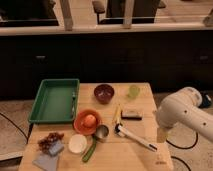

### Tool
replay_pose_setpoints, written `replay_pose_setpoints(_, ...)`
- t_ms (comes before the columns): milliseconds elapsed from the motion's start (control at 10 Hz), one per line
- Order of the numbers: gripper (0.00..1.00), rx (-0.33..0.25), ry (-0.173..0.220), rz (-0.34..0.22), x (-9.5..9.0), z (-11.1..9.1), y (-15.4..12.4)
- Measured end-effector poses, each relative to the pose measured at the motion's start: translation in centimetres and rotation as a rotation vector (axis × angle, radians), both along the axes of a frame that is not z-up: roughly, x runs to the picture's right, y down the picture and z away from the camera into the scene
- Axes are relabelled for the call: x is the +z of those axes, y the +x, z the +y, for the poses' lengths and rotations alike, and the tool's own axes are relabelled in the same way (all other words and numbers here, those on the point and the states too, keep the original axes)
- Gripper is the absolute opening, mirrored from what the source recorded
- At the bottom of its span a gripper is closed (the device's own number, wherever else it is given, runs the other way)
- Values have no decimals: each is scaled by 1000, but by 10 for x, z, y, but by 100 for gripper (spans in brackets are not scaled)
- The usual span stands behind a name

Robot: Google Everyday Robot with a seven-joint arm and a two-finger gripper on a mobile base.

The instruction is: Place brush in purple bowl

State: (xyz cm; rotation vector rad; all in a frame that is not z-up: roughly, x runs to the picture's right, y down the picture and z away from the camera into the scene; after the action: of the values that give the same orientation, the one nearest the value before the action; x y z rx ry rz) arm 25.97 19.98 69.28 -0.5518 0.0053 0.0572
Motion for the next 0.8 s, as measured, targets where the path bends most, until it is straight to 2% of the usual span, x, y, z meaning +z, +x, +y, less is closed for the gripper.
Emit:
replay_pose_setpoints(400, 80, -2, -7, -14, 5, 16, -6)
replay_pose_setpoints(800, 80, -15, -20, -33, 19, 41, -14)
